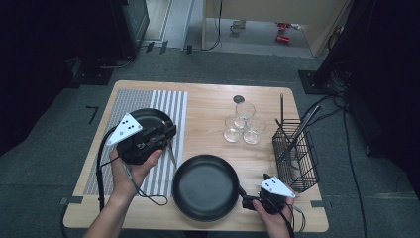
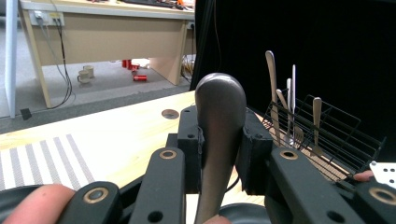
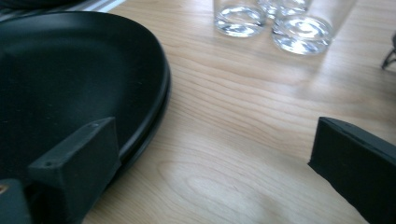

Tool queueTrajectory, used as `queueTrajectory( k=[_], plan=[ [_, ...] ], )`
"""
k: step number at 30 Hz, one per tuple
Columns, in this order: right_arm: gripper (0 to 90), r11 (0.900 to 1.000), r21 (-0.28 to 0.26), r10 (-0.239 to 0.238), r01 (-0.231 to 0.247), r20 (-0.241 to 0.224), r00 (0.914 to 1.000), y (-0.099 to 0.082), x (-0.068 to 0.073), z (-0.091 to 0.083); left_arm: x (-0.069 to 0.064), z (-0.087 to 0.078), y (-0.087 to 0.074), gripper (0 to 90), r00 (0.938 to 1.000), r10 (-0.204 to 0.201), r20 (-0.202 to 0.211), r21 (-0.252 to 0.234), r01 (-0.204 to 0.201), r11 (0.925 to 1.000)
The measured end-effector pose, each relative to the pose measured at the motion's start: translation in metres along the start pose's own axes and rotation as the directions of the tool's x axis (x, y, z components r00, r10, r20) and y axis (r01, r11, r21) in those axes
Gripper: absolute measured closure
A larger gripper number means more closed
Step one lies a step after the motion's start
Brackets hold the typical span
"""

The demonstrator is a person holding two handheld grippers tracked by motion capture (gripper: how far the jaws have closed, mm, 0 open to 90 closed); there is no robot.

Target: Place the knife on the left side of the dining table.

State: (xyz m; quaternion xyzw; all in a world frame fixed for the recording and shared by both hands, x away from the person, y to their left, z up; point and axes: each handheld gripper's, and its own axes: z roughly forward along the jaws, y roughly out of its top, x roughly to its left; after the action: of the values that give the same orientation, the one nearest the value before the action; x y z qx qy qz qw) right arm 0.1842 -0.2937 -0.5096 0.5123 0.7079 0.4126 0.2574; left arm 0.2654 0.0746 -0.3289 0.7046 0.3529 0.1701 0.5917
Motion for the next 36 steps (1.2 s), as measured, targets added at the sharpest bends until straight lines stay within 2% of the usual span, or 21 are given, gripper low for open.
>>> queueTrajectory(
  k=[6, 9, 13, 16, 19, 25, 30, 36],
  plan=[
    [6.0, 0.9990, 0.044, 0.004, -0.004, 0.008, 1.0000, -0.008, -0.003, 0.002, 0.002, 0.000, -0.003, 75.0, 1.0000, -0.004, -0.003, 0.004, 0.004, 1.0000],
    [6.4, 0.9969, 0.075, -0.025, 0.022, 0.033, 0.9992, -0.009, -0.002, 0.006, 0.003, 0.000, -0.004, 75.1, 1.0000, -0.003, -0.003, 0.009, 0.003, 1.0000],
    [6.6, 0.9936, 0.112, -0.024, 0.018, 0.052, 0.9984, -0.008, -0.003, 0.011, 0.003, 0.001, -0.005, 75.1, 1.0000, -0.004, -0.004, 0.010, 0.004, 0.9999],
    [6.4, 0.9875, 0.150, -0.059, 0.048, 0.065, 0.9961, -0.007, -0.002, 0.015, 0.004, 0.001, -0.007, 75.1, 0.9999, -0.006, -0.008, 0.011, 0.006, 0.9999],
    [6.5, 0.9831, 0.175, -0.065, 0.054, 0.060, 0.9961, -0.007, -0.001, 0.017, 0.004, 0.000, -0.009, 75.1, 0.9999, -0.008, -0.011, 0.012, 0.008, 0.9999],
    [6.9, 0.9811, 0.187, -0.060, 0.050, 0.051, 0.9968, -0.006, -0.002, 0.018, 0.006, 0.002, -0.016, 75.1, 0.9996, -0.020, -0.018, 0.014, 0.020, 0.9997],
    [6.8, 0.9790, 0.203, -0.019, 0.012, 0.029, 0.9994, -0.006, -0.006, 0.020, 0.008, 0.004, -0.018, 75.1, 0.9995, -0.023, -0.022, 0.010, 0.023, 0.9997],
    [6.8, 0.9789, 0.204, -0.017, 0.010, 0.029, 0.9995, -0.006, -0.006, 0.020, 0.014, 0.005, -0.024, 75.1, 0.9985, -0.033, -0.045, 0.011, 0.034, 0.9994]
  ],
)
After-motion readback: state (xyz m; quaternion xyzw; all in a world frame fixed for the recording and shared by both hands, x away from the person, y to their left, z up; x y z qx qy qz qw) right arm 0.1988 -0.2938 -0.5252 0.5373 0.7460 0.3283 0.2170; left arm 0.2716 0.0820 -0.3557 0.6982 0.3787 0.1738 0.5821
